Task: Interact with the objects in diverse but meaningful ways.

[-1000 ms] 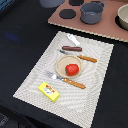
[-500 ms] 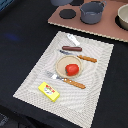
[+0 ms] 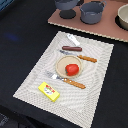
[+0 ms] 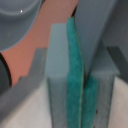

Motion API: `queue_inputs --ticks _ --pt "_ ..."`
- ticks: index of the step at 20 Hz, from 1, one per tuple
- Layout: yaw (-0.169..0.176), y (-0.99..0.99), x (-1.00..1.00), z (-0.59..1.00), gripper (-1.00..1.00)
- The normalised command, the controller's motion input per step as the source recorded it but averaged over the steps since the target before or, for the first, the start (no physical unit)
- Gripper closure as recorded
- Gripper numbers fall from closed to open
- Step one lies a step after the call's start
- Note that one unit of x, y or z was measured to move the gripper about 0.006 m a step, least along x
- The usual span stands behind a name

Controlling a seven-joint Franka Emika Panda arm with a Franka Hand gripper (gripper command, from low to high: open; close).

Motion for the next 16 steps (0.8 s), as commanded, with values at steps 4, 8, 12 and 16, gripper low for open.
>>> queue_inputs --ticks 4,8,12,16 --pt "0.000 0.76 0.00 -0.02 1.00" --pt "0.000 0.72 0.09 -0.01 1.00" --pt "0.000 0.58 0.30 -0.03 1.00" --pt "-0.012 0.31 0.61 0.04 1.00"
